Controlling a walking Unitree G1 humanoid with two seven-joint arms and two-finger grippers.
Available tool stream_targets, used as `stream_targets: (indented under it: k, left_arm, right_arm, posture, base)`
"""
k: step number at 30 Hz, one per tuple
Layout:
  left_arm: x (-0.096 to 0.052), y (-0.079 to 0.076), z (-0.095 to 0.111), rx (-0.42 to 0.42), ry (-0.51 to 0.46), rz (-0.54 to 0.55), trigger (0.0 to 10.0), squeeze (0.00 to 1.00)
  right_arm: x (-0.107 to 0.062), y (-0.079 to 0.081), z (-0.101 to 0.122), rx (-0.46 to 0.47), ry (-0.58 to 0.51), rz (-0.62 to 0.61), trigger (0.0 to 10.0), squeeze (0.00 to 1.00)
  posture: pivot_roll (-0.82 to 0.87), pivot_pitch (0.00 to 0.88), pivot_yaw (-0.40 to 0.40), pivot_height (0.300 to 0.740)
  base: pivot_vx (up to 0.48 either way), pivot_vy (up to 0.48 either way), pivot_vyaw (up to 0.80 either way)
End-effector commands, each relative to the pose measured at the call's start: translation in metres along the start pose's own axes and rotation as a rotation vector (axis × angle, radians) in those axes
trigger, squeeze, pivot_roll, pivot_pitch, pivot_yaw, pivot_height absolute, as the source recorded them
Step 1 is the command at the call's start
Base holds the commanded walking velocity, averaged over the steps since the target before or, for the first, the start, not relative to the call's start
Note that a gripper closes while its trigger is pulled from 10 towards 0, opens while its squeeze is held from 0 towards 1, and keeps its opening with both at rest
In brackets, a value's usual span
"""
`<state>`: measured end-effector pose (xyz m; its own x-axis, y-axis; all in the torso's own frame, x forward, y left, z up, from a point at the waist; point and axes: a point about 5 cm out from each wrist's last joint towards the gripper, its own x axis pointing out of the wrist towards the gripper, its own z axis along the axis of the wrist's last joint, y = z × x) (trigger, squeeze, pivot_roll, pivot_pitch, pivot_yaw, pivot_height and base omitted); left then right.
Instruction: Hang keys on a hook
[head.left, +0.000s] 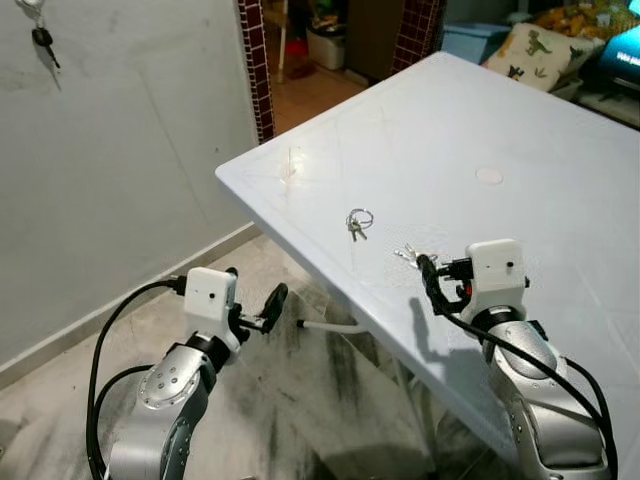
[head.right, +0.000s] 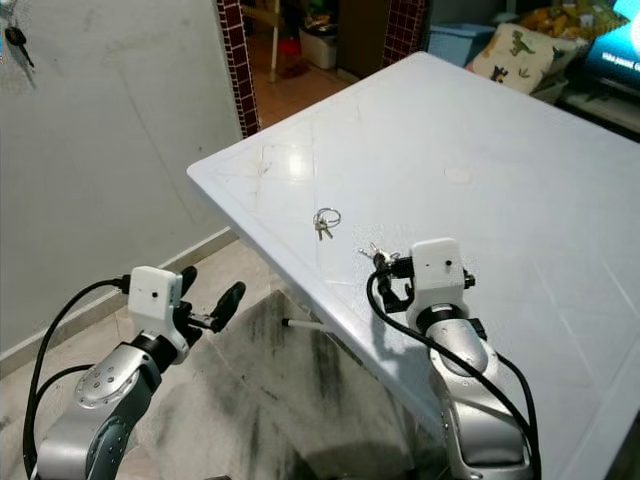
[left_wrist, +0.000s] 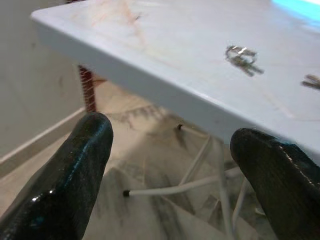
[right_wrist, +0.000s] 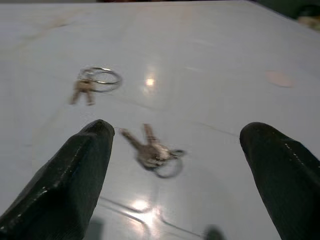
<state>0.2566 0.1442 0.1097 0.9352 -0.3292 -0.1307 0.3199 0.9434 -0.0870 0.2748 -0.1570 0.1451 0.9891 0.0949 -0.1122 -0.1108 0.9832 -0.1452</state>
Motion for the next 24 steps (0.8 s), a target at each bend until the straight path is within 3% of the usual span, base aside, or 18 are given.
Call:
stream_targets:
  k: [1,9,15,24]
  left_arm:
    - [-0.001,-0.001,-0.001,-0.003,0.005,-0.005,10.0,0.0]
    - [-0.001,0.0,-0.002,-0.022,0.011,0.005,10.0,0.0]
    - [-0.001,0.001,-0.005,-0.032,0.02,0.005,10.0,0.0]
    - [-0.001,0.003,-0.004,-0.03,0.02,0.015,10.0,0.0]
  right_arm:
    - [-0.001,-0.003,-0.001,-0.001,0.006,-0.005,10.0,0.0]
    - [-0.002,0.0,-0.004,-0.006,0.017,0.013,10.0,0.0]
    - [-0.002,0.005,-0.004,0.081,0.032,0.054,10.0,0.0]
    - [-0.002,0.014,-0.003,0.112,0.034,0.102,10.0,0.0]
  posture:
    - [-0.04,0.114,0.025,0.74]
    - [-0.03,0.115,0.026,0.74]
    - [-0.03,0.118,0.025,0.74]
    - [-0.03,0.12,0.03,0.74]
  base:
    - [0.0,-0.334,0.0]
    - [0.0,0.0,0.0]
    - [0.0,0.0,0.0]
    - [0.0,0.0,0.0]
